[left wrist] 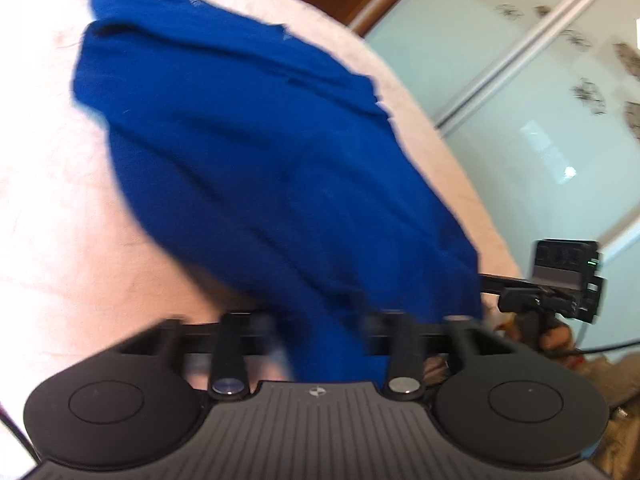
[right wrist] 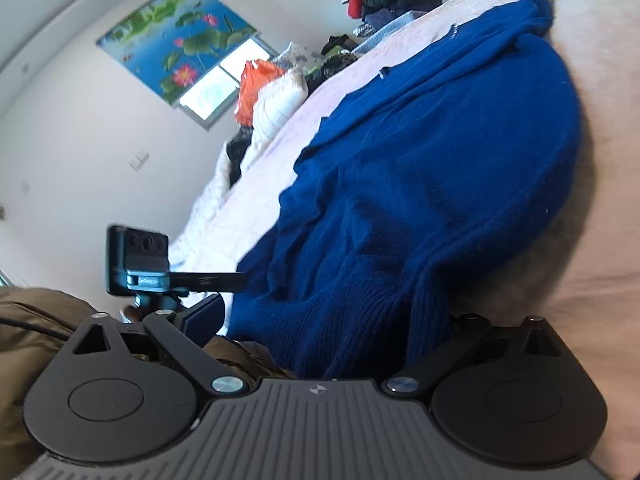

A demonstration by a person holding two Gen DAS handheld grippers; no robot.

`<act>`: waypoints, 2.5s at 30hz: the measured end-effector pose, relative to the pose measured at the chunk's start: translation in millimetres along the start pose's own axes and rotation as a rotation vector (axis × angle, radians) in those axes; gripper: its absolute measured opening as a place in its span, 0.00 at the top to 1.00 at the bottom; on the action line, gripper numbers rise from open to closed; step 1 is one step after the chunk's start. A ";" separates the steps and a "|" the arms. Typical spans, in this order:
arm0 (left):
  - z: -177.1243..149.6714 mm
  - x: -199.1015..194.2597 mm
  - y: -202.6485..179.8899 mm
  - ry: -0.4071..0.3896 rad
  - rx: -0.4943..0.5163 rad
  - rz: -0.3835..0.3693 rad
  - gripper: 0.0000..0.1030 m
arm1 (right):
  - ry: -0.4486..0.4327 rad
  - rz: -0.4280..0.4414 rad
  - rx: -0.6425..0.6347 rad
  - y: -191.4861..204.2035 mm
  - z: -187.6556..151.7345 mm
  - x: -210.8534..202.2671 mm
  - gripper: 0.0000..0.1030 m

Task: Fold small clothes

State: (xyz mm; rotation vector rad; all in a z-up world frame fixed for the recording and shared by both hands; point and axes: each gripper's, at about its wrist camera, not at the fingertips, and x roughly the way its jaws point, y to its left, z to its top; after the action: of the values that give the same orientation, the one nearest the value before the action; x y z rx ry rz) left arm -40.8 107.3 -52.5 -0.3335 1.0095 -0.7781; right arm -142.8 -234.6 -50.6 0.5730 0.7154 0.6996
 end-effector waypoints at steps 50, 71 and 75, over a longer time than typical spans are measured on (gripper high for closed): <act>108.5 -27.1 -41.6 -0.328 0.185 0.232 0.91 | -0.212 0.048 0.070 -19.7 124.2 -4.7 0.85; 212.5 11.2 -16.0 -0.392 0.150 0.346 0.91 | -0.316 -0.006 0.131 -73.2 234.1 58.4 0.85; 234.1 23.3 -5.9 -0.384 0.144 0.365 0.91 | -0.318 -0.027 0.154 -90.4 254.2 74.7 0.85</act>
State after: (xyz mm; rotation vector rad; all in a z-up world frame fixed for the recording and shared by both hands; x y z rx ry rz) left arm 163.5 64.5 56.2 -0.1581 0.6235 -0.4297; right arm 121.7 -295.4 17.8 0.7942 0.4810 0.5149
